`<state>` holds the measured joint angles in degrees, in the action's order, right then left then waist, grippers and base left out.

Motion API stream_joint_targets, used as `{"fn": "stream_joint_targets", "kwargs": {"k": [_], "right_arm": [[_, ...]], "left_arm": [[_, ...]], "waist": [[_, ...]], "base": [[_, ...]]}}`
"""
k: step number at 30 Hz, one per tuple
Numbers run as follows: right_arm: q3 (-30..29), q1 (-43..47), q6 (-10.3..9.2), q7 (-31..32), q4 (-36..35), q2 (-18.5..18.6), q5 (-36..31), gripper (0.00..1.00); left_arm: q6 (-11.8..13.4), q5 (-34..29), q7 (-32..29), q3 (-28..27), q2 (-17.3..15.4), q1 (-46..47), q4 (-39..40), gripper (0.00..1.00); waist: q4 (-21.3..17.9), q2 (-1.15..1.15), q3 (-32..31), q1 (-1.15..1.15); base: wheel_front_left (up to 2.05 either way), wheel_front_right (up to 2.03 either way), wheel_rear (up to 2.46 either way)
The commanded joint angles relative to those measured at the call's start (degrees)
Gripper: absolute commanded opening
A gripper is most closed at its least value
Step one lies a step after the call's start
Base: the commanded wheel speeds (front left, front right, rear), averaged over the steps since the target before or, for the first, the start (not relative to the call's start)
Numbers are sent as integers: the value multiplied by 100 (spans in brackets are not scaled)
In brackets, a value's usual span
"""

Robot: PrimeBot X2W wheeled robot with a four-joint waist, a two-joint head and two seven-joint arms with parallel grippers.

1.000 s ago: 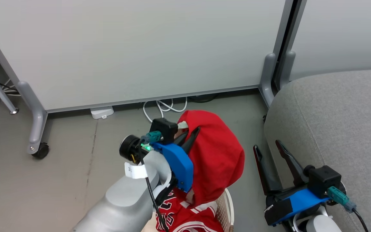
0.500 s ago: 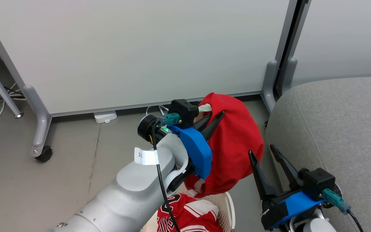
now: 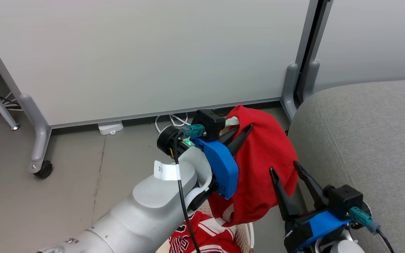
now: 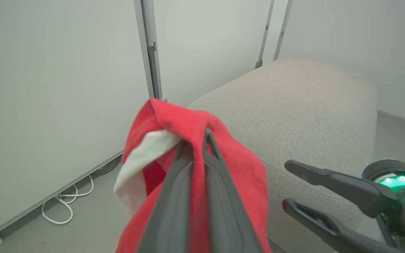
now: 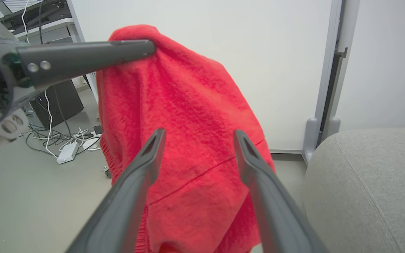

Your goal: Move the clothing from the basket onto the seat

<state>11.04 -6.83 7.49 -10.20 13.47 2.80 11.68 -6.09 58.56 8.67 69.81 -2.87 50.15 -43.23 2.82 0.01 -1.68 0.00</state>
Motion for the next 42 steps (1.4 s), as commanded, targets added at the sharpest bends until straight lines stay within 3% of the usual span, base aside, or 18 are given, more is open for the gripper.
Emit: {"fn": "stream_joint_targets", "kwargs": {"k": [1,14,30,42], "right_arm": [[10,91,1,1,-3,17,-38,100],[444,-207,1,438,363,17,-322,100],[599,-1223,1,47,1834,17,-739,100],[839,-1871,1,-241,2638,17,-646,100]], "left_arm": [[22,39,38,48,-3,90,-19,0],[57,189,37,255,-2,126,11,0],[51,177,-139,360,-3,191,406,0],[13,88,-246,373,-2,163,556,0]], "waist": [[-1,-1,-2,0],[22,-1,-10,0],[81,-1,38,0],[105,-1,64,0]], "base": [[0,0,0],[0,0,0],[0,0,0],[0,0,0]]}}
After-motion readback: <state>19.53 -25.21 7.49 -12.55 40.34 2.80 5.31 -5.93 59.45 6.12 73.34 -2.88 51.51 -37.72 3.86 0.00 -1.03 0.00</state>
